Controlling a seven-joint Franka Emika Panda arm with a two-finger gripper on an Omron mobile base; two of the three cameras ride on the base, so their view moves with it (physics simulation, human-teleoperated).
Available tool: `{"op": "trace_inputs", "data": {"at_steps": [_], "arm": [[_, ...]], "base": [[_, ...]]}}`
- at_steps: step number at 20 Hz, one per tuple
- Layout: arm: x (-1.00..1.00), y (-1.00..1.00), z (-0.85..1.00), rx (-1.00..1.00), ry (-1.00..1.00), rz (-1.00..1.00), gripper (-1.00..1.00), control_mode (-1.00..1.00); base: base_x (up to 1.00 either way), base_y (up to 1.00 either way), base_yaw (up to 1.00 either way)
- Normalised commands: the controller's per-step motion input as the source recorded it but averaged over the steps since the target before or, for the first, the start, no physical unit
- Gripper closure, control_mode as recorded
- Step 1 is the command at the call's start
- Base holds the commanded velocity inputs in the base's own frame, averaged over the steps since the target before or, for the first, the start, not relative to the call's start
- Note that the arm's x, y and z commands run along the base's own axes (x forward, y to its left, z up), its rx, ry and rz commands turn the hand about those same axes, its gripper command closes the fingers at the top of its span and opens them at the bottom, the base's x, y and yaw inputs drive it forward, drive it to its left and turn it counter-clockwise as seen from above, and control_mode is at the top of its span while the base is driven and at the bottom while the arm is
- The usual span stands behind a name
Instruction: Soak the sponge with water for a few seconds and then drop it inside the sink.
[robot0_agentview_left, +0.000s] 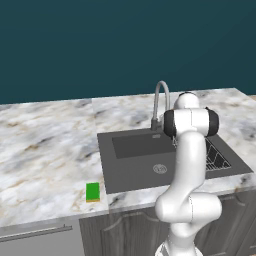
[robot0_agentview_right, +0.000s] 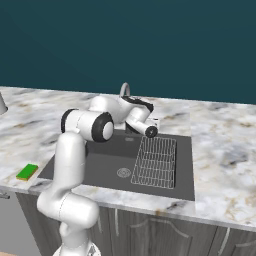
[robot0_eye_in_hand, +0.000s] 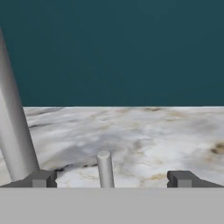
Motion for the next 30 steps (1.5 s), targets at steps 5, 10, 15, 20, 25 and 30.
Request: {"op": "trace_inputs", "data": {"at_steps": [5,10,15,20,25,30], "arm": [[0.0,-0.01,-0.02,0.0,0.0,0.0,-1.0,-1.0],[0.0,-0.13,-0.07,0.0,0.0,0.0,-1.0,-1.0],[0.03,-0.22,-0.16,0.0,0.0,-0.01,-1.0,-1.0],[0.21,-0.21,-0.15,0.0,0.0,-0.04,-1.0,-1.0],[0.58,-0.01,-0.08,0.0,0.0,-0.07,-1.0,-1.0],[0.59,0.0,-0.01,0.0,0.0,-0.06,-1.0,-1.0]], "base": [[0.0,0.0,0.0],[0.0,0.0,0.0],[0.0,0.0,0.0],[0.0,0.0,0.0],[0.0,0.0,0.0],[0.0,0.0,0.0]]}}
